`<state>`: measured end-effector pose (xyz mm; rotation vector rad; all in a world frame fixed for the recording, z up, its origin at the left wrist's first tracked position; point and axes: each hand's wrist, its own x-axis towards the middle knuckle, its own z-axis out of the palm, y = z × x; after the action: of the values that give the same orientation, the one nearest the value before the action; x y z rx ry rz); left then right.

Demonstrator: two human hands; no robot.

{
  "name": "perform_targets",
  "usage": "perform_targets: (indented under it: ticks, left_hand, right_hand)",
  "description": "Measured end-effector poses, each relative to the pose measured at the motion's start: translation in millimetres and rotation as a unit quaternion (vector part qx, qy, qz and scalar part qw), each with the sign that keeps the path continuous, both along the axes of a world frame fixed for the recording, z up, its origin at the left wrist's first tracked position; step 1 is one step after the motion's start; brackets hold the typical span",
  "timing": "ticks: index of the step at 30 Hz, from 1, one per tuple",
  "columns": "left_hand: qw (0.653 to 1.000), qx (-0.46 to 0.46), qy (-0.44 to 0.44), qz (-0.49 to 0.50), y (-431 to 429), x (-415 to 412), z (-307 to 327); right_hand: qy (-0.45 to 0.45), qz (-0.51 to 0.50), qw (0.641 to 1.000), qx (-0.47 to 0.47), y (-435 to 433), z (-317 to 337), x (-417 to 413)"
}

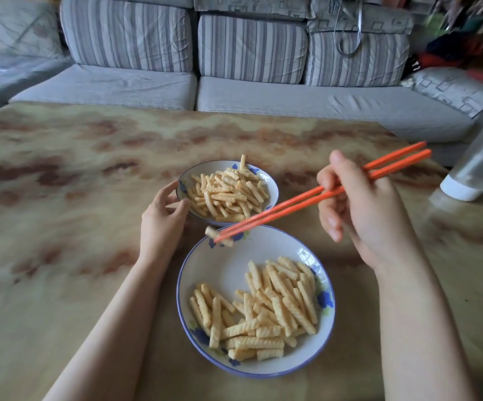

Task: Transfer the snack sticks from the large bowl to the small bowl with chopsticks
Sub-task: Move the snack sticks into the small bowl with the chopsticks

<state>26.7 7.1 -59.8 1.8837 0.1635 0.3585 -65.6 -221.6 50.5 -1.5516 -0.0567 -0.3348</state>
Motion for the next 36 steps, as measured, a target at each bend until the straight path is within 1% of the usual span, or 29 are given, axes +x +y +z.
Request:
perform_targets:
  ticks: [3, 5, 7, 9, 13, 17, 19, 22, 25, 28, 31, 36]
  left_hand:
    - [1.000, -0.003, 0.003, -0.001, 0, -1, 0]
    - [1.000, -0.004, 0.002, -0.002, 0, -1, 1]
    - [1.000, -0.003, 0.001, -0.002, -1, -1, 0]
    - [1.000, -0.004, 0.002, -0.002, 0, -1, 0]
    - [1.000, -0.003, 0.004, -0.003, 0, -1, 0]
    - [1.000, -0.003, 0.006, -0.003, -1, -2, 2]
    - [1.000, -0.005, 0.007, -0.003, -1, -2, 2]
    - [1.000, -0.007, 0.006, -0.003, -1, -3, 3]
    - [1.000, -0.003, 0.004, -0.003, -1, -2, 2]
    - [1.000, -0.006, 0.003, -0.005, -1, -1, 1]
    - [1.000, -0.006, 0.004, -0.005, 0, 0, 0]
    - [1.000, -0.014, 0.005, -0.005, 0, 0, -1]
  right_hand:
    - [-0.043, -0.110, 0.990, 0.079, -1, -3, 8]
    - [-0.052, -0.161, 0.981, 0.097, 0, -7, 13]
    - [-0.054, -0.191, 0.975, 0.103, 1, -14, 18]
    - [-0.047, -0.201, 0.973, 0.098, 4, -22, 24]
    - [-0.022, -0.186, 0.979, 0.079, 6, -32, 30]
    - [-0.041, -0.181, 0.980, 0.076, 2, -27, 25]
    - [-0.054, -0.165, 0.981, 0.091, -1, -20, 21]
    - [-0.046, -0.092, 0.990, 0.092, -5, -9, 13]
    - [0.001, 0.016, 1.000, 0.015, -6, -1, 1]
    - [0.042, 0.097, 0.993, -0.059, -5, 4, -9]
    - [0.057, 0.130, 0.985, -0.095, -4, 8, -15]
    - [0.065, 0.154, 0.979, -0.116, -3, 9, -17]
